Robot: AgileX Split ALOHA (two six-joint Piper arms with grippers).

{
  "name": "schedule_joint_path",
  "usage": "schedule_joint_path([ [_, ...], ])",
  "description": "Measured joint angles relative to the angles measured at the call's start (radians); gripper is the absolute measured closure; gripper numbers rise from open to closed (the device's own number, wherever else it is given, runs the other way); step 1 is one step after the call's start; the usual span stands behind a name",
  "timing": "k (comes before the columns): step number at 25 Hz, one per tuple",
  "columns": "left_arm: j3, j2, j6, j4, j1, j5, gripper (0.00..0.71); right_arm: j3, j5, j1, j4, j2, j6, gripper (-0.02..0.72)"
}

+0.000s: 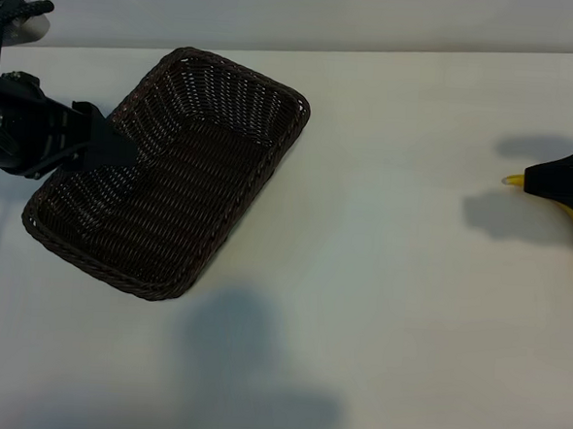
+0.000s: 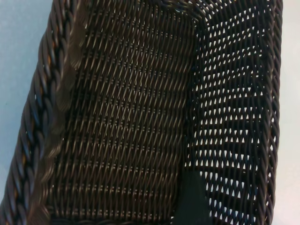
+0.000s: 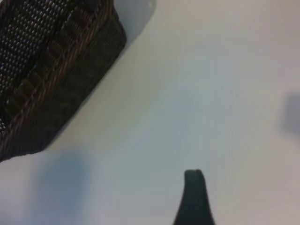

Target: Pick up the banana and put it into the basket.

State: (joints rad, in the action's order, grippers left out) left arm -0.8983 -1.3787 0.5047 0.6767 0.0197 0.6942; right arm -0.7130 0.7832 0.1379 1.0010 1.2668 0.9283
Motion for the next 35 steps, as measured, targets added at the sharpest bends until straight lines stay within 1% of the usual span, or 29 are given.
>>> schedule_joint_path([
  [8, 0.000, 0.000, 0.000, 0.000, 0.000, -0.002, 0.131, 0.000, 0.000, 0.000, 0.000, 0.000, 0.000, 0.153],
  [14, -0.001, 0.000, -0.027, 0.000, 0.000, -0.068, 0.131, 0.000, 0.000, 0.000, 0.000, 0.000, 0.000, 0.153],
  [19, -0.001, 0.000, -0.103, -0.020, 0.000, -0.022, 0.131, 0.000, 0.000, 0.000, 0.000, 0.000, 0.000, 0.153],
  [21, -0.001, 0.000, -0.192, -0.065, 0.000, 0.015, 0.135, 0.000, 0.000, 0.000, 0.000, 0.000, 0.000, 0.153],
  [23, -0.001, 0.000, -0.348, -0.126, 0.000, 0.056, 0.148, 0.000, 0.000, 0.000, 0.000, 0.000, 0.000, 0.153],
  [26, -0.001, 0.000, -0.657, -0.238, 0.000, 0.140, 0.171, 0.000, 0.000, 0.000, 0.000, 0.000, 0.000, 0.153],
  [28, 0.004, 0.000, -0.788, -0.298, 0.000, 0.177, 0.178, 0.000, 0.000, 0.000, 0.000, 0.000, 0.000, 0.153],
  [30, 0.027, 0.000, -0.869, -0.335, 0.000, 0.188, 0.180, 0.000, 0.000, 0.000, 0.000, 0.000, 0.000, 0.153],
  [32, 0.068, 0.000, -0.918, -0.344, 0.000, 0.187, 0.181, 0.000, 0.000, 0.000, 0.000, 0.000, 0.000, 0.153],
  [34, 0.103, 0.000, -0.954, -0.348, 0.000, 0.172, 0.181, 0.000, 0.000, 0.000, 0.000, 0.000, 0.000, 0.153],
  [35, 0.128, 0.000, -0.969, -0.348, 0.000, 0.147, 0.181, 0.000, 0.000, 0.000, 0.000, 0.000, 0.000, 0.153],
])
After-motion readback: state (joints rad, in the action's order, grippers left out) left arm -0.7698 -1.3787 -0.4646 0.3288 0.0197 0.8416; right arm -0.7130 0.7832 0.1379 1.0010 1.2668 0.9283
